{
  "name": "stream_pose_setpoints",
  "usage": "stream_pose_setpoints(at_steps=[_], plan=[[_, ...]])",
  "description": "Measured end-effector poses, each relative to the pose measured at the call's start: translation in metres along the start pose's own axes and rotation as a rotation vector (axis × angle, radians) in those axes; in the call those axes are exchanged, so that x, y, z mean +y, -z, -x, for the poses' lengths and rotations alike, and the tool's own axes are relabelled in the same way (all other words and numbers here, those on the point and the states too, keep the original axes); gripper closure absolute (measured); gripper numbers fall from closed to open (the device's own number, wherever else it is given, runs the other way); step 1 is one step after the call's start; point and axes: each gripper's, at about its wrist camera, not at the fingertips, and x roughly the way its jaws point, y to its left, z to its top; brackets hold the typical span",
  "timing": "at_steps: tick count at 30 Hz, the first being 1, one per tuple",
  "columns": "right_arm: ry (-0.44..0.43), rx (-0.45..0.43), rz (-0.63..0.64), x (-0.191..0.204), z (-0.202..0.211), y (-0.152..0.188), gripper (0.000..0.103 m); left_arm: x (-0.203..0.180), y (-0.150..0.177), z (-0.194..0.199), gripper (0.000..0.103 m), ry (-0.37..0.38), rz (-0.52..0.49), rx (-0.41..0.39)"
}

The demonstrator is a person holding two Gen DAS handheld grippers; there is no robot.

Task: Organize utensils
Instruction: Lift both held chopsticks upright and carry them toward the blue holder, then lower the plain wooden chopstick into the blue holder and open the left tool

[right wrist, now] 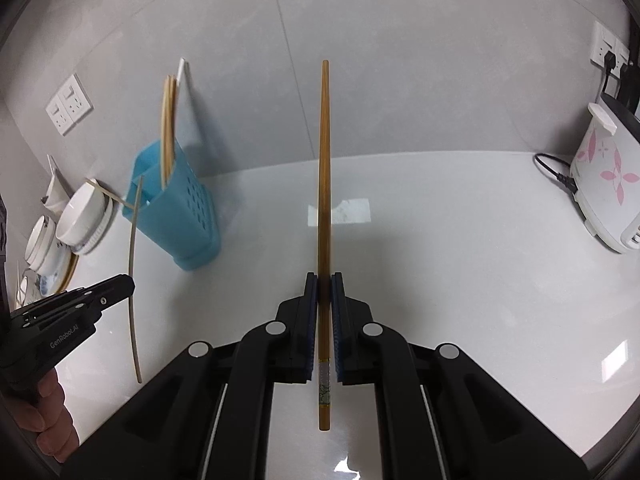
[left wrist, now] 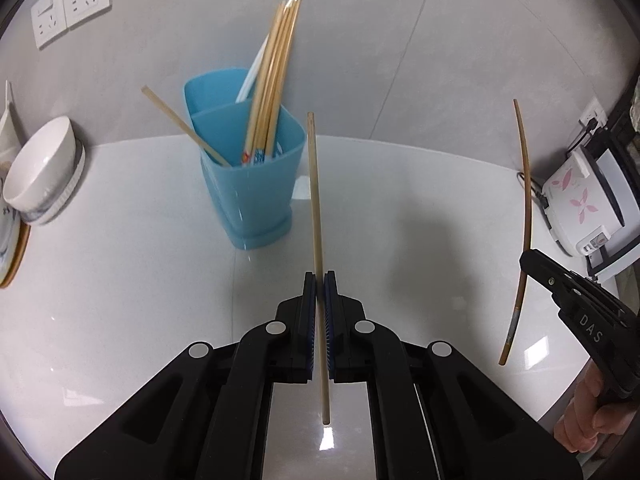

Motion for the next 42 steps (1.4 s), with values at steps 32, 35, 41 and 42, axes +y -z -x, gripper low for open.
stream_pose_setpoints(at_steps=[32,35,41,42], plan=[[-0.179,-0.187,0.061,0.060,-0.008,-0.098,0.097,0.050,-0.103,0.029,0.100,0.058,0.077,-0.362],[-0.188,-0.193,0.061,0.064,-0.015,-0.104,0.097,0.052,-0.108,0.023,0.100,0.064,0.067,-0.424],[-0.200,-0.162,0.073,0.073,-0.037,-0.110,0.097,0.047,-0.109,0.009,0.100,0.042,0.033,-0.499],[-0.200,-0.159,0.074,0.073,-0.039,-0.110,0.097,0.044,-0.108,0.007,0.100,0.042,0.024,-0.505]])
